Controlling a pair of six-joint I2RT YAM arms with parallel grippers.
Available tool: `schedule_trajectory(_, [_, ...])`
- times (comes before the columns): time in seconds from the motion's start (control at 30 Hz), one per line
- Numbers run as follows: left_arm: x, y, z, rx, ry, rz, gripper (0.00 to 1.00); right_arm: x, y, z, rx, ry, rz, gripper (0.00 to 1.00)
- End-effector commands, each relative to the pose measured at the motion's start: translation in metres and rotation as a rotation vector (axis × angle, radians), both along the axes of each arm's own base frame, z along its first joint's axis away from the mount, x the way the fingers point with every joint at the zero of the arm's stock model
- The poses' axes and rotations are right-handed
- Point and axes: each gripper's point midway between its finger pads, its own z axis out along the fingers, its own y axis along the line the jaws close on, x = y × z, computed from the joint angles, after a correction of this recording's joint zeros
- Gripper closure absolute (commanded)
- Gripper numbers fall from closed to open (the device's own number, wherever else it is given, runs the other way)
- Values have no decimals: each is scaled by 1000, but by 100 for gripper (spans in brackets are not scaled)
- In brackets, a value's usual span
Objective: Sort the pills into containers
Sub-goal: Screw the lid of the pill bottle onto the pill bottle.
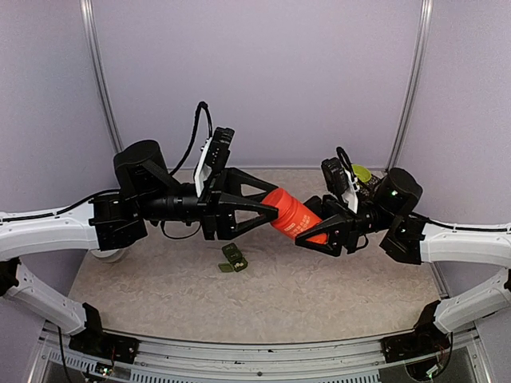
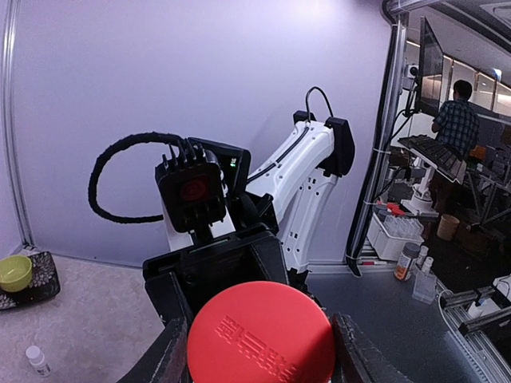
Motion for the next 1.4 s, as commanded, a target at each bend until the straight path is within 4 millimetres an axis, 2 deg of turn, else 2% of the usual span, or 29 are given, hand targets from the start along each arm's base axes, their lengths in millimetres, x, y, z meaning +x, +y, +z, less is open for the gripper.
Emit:
schedule_trajectory(0.0, [-37, -16, -55, 179, 33, -157, 59, 11, 5, 16, 77, 127, -45, 100])
schedule_trajectory(0.37, [-21, -13, -55, 201, -30, -29, 59, 21, 3, 27, 110, 221, -90, 100])
schedule_trajectory(0.5, [-28, -10, -54, 185, -50, -64, 55, 21, 6, 28, 105, 231, -66, 100])
schedule_trajectory(0.7, [-40, -7, -57, 180, -92, -148, 47, 8, 8, 27, 104, 247, 59, 100])
schedule_trajectory(0.93, [-38, -2, -55, 173, -106, -159, 42, 6, 8, 28, 109, 273, 84, 100])
schedule_trajectory(1.23, [-25, 8, -47, 153, -122, -78, 16, 7, 6, 33, 120, 264, 61, 100])
schedule_trajectory(1.3, [-21, 12, -42, 137, -111, -47, 2, 7, 6, 32, 116, 251, 56, 100])
schedule_trajectory(1.37, [-12, 15, -40, 122, -80, 6, 1, 8, 8, 28, 97, 224, 37, 100])
